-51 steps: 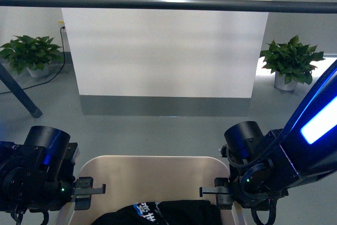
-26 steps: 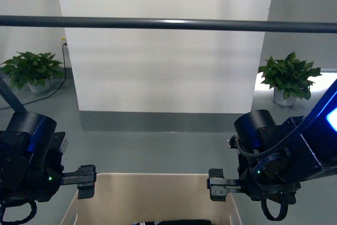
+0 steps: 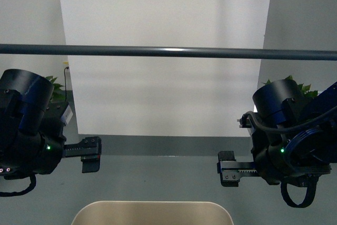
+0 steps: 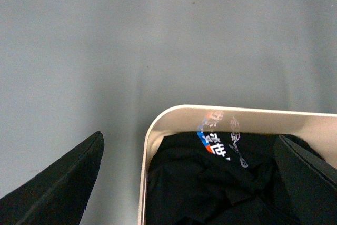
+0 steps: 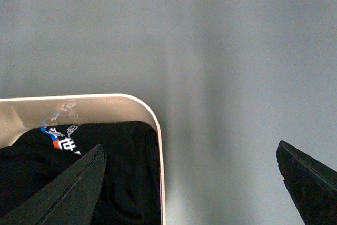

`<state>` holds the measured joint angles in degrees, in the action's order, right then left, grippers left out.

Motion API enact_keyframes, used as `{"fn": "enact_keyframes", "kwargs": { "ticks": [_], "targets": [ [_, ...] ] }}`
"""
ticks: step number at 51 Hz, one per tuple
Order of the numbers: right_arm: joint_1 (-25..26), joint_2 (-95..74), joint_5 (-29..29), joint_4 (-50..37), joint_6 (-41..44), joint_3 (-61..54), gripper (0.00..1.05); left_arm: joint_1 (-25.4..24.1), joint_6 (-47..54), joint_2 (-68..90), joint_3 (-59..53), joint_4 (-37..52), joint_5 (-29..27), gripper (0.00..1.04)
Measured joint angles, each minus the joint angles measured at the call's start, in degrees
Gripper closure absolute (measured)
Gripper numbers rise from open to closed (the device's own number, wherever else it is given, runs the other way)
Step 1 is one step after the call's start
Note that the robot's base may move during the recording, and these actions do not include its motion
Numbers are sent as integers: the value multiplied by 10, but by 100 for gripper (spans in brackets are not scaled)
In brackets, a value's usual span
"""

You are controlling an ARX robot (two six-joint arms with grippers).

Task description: Move hamper under clothes hanger

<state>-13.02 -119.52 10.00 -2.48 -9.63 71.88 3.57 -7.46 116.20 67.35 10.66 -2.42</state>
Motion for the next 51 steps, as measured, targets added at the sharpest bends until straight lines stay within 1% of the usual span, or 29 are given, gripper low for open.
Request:
{"fn": "enact_keyframes", "kwargs": {
  "ticks": [13,23,35,43,51],
  "targets": [
    [7,72,28,-11,39,-26,8,-5,-1,-73,18,-29,10,7],
    [12,134,33,-12,64,-42,8,-6,0,-137,24,-43,14,7],
    [13,225,64,-12,104,-45,8,1,19,-230,30,-62,24,7],
    [-1,287,95,-16,129,-44,8,18,45,-301,29,-70,26,7],
    [-35,343,123,-29,148,-44,8,37,59,-378,6,-70,38,7]
  ]
}}
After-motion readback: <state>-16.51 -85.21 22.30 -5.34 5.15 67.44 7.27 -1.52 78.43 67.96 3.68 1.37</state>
